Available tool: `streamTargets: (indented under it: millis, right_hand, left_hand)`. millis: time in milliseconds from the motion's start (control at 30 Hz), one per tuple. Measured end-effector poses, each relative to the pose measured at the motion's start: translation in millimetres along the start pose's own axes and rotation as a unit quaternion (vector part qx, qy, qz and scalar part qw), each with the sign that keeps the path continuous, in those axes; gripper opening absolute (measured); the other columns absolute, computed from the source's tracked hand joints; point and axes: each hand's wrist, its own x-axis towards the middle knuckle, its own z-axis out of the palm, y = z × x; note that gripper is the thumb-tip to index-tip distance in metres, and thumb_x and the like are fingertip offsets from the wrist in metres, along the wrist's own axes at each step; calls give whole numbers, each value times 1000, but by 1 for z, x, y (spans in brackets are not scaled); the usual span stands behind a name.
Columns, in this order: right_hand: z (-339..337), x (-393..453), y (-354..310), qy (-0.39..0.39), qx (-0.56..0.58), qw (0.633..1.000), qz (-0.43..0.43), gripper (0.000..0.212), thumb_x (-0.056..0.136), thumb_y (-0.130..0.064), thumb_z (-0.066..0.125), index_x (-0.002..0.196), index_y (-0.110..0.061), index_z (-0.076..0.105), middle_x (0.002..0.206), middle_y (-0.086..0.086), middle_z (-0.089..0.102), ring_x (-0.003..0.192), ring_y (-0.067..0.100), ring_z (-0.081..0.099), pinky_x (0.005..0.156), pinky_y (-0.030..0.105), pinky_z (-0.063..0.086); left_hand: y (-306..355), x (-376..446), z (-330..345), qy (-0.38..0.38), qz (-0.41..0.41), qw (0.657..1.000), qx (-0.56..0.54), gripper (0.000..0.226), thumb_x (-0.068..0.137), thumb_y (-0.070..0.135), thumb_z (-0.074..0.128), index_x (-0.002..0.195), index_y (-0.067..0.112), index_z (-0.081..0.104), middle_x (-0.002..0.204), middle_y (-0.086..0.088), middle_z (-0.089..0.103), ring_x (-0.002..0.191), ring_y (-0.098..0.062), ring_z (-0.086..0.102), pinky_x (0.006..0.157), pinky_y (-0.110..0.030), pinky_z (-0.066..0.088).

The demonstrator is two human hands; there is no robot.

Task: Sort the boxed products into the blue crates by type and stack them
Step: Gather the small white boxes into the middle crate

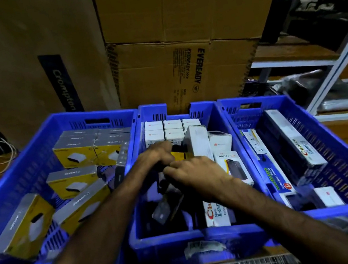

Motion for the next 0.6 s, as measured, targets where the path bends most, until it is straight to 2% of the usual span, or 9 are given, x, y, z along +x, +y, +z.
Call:
streamTargets:
  millis: [67,100,233,333,433,533,600]
  right_hand:
    - [-7,-8,9,32,33,999,26,22,102,-20,45,124,-24,46,126,4,58,99,37,68,62,43,39]
    - [-9,-13,14,65,49,996,39,26,99,-21,49,124,-26,45,125,2,57,99,37,67,62,42,41]
    - [1,-24,29,136,197,963,125,42,86,-34,73,119,-36,47,118,-13,60,101,25,64,69,44,51]
    - [10,-29,35,199,376,886,185,44,78,-32,82,114,-34,57,107,-19,66,93,9,64,75,44,55]
    - [18,-32,31,229,541,779,219,44,76,-18,88,112,-28,66,102,-12,71,82,7,66,74,45,59]
    - [19,-34,23,248,635,698,219,37,81,-8,84,112,-16,67,101,18,71,81,21,65,76,46,58]
    - [14,-30,15,248,682,652,221,34,85,-14,79,116,-11,66,102,18,74,86,27,70,75,46,60]
  left_hand:
    - [8,-25,-18,49,18,997,59,37,82,27,67,115,13,57,119,-12,60,106,-33,59,82,-35,53]
    - [8,-34,-25,76,22,995,67,42,80,28,66,118,13,58,123,-14,61,113,-36,59,88,-40,53]
    - [-6,-62,-49,158,18,987,1,57,74,43,77,123,16,66,130,-10,66,117,-34,62,94,-43,54]
    - [-21,-84,-59,227,16,965,-134,65,75,45,79,132,17,66,133,-6,68,120,-28,63,99,-43,52]
    - [-38,-111,-54,274,21,914,-298,53,79,37,82,127,16,71,120,-2,75,109,-21,70,95,-42,56]
    - [-48,-138,-48,290,15,844,-450,30,88,20,80,117,13,74,97,1,79,87,-17,75,76,-46,64]
    - [-56,-156,-51,282,-10,804,-524,25,92,20,77,115,12,73,88,2,78,72,-14,74,59,-38,63]
